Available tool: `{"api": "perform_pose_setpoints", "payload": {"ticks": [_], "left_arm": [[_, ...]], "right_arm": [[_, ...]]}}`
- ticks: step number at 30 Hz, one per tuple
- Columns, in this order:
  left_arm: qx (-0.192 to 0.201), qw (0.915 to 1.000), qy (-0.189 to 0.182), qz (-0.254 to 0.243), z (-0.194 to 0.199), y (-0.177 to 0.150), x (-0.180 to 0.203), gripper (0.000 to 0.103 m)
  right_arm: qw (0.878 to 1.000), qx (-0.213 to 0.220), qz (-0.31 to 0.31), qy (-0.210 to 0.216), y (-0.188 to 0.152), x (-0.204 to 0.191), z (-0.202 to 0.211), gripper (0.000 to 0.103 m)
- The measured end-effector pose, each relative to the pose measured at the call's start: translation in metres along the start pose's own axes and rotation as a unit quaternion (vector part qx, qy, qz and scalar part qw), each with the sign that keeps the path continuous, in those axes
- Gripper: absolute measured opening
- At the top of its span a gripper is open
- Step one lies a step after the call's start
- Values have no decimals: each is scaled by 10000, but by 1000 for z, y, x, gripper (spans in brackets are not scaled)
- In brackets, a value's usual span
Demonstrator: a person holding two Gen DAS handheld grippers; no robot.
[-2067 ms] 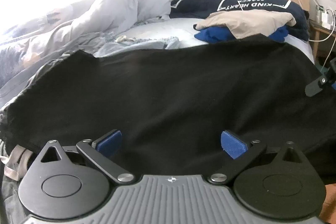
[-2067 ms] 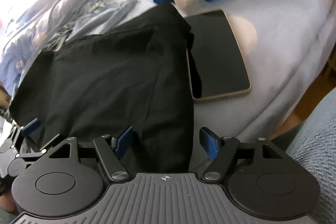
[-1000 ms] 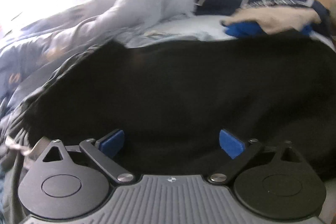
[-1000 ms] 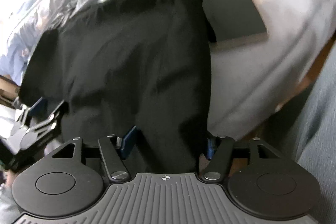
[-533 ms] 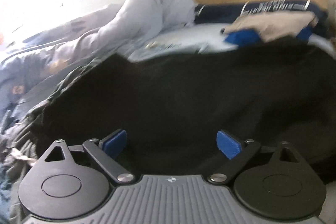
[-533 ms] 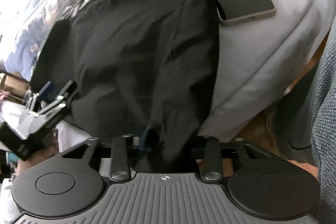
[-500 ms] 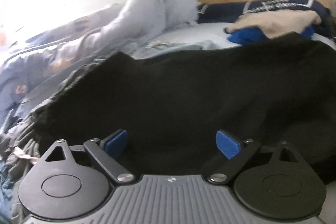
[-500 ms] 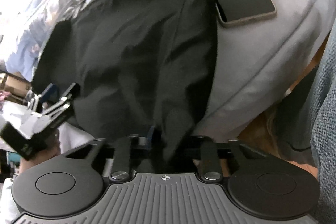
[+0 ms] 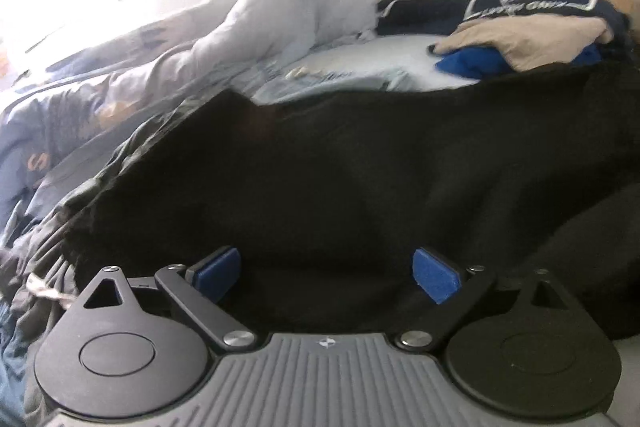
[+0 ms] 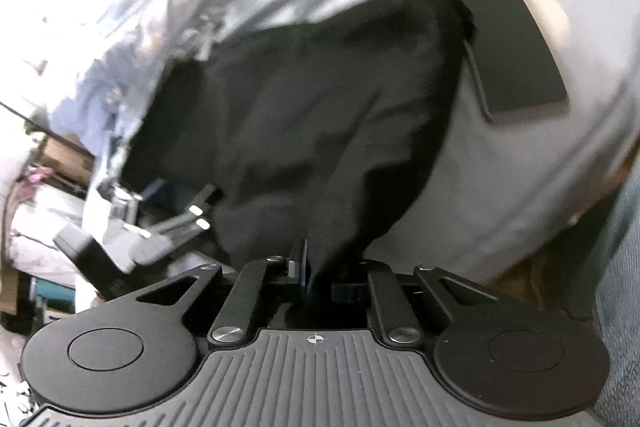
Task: Fold clothes
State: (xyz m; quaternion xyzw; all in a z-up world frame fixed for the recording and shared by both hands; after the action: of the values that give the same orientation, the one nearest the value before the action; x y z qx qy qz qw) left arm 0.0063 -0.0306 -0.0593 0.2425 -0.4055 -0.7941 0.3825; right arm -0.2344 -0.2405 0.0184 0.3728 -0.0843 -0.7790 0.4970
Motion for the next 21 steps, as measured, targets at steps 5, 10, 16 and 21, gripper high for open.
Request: {"api": "perform_pose_setpoints", "payload": {"ticks": [5, 10, 16, 21], "left_arm": [[-147, 9999, 49, -10, 0, -4, 1, 99], [-187, 9998, 52, 42, 2, -5, 1, 100], [-161, 9998, 31, 70, 2, -5, 1, 100], [-150, 9998, -19, 129, 3, -5, -1, 100]], "right_arm": [[9992, 288, 118, 237, 20, -22, 11, 12], [9961, 649, 365, 473, 62, -56, 1, 12], [9901, 848, 861, 715, 114, -103, -30, 12], [9824, 542, 1514, 953, 143, -158, -76, 12]]}}
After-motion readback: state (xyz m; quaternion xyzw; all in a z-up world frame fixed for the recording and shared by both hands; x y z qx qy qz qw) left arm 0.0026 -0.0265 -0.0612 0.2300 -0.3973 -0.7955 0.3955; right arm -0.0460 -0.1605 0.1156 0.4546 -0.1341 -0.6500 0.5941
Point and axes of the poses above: each gripper's, at about its wrist camera, not at the fingertips, and z roughly against the way its jaws point, x to its right, y to its top, the point moved 4 cm from there along -z, roughly the way its jaws point, and after that the axes turned 14 degrees about z, right-handed, at the moved point
